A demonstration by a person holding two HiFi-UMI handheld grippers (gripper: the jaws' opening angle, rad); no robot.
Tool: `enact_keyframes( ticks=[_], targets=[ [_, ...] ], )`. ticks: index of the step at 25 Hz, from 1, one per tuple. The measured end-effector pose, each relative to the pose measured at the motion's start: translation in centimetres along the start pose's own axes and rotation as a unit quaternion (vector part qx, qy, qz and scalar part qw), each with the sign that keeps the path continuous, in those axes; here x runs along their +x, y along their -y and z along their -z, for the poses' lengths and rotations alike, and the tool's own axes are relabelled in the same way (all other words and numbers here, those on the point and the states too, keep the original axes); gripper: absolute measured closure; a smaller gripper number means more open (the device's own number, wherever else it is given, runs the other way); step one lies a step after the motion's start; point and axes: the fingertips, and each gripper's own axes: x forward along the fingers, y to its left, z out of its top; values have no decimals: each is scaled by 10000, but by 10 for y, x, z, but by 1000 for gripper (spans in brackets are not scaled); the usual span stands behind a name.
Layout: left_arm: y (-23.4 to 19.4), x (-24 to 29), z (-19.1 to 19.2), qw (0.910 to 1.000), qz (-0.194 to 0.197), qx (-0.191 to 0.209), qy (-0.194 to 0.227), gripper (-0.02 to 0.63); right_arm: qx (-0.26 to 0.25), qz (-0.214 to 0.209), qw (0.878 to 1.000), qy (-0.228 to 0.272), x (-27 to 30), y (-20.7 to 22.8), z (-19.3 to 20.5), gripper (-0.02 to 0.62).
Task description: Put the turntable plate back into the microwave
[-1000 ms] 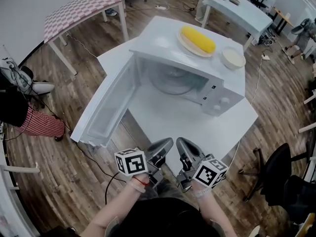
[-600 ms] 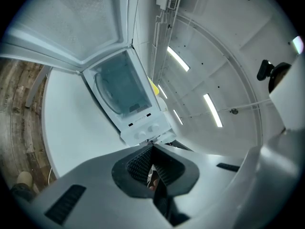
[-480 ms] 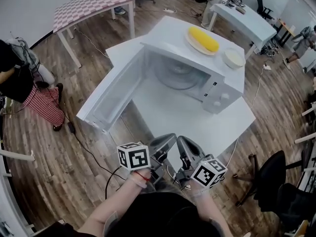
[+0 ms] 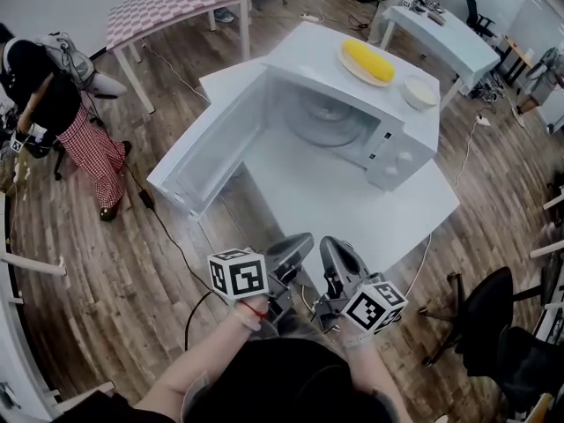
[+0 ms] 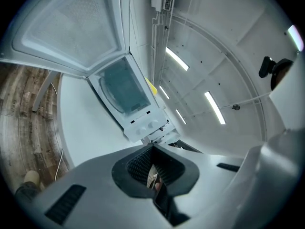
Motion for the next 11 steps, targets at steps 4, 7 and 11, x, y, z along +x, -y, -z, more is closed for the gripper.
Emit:
enact_keyframes(
  ticks=[4, 7, 11],
  targets=[
    [1, -8, 12, 10000, -49, -31, -28, 594, 77, 19, 10000, -18, -9, -3, 9, 575],
    [4, -12, 20, 10000, -54, -23, -51, 594, 141, 55, 9999, 4, -17, -2, 14, 575],
    [7, -17, 31, 9999, -66, -23, -88, 594, 222, 82, 9997, 72, -27, -3, 20, 575]
  ],
)
